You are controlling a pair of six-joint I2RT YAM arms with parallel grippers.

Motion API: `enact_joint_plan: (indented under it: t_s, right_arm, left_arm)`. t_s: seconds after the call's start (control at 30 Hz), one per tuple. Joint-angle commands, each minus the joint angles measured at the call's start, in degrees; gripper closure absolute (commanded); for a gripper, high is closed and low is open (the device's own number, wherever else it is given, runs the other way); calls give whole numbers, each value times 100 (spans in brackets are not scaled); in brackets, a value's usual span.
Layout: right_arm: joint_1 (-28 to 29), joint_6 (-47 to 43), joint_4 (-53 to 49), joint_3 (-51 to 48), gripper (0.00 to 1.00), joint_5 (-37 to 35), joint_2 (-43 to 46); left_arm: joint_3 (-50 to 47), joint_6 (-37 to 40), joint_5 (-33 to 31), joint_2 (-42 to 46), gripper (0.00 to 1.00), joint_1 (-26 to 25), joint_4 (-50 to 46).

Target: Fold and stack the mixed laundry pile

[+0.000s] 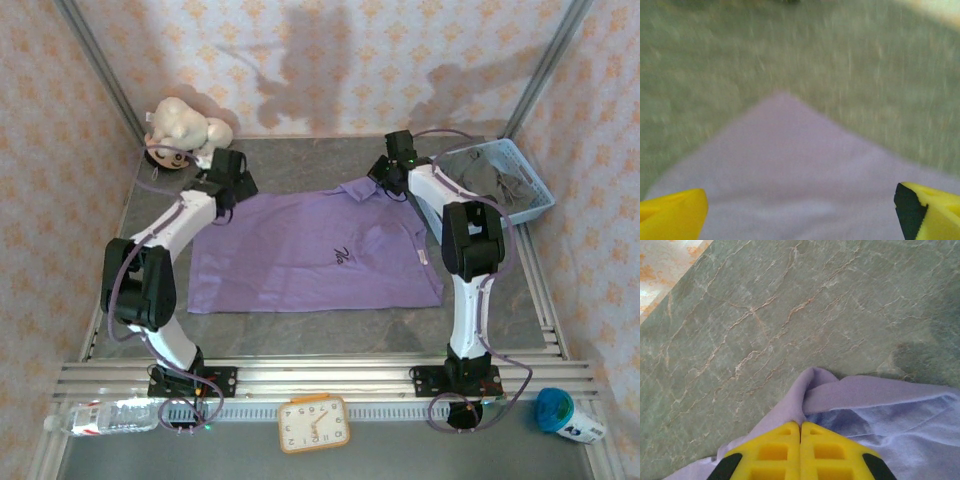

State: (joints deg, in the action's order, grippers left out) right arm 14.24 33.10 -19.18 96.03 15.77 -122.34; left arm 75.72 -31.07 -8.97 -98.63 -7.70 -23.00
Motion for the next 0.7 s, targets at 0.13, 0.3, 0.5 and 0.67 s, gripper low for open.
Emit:
enact_joint_plan:
  t_s: [0.13,0.3,0.5,0.67]
  right_arm:
    - [19,-99,-33,13,100,133,184]
    - [16,-138,-49,-10,100,146,220]
    - [20,-207,-112,-5,100,67,235]
    - [18,-222,-139,41,100,60,220]
  left_arm:
    - [1225,132,-274,-1647,16,378,-468]
    - [2205,149,-79,-2601,33,481,-883]
    - [2748,159,-151,-3171,33,481,-1188]
    - [2830,145,87,-3408,66,523,-1233]
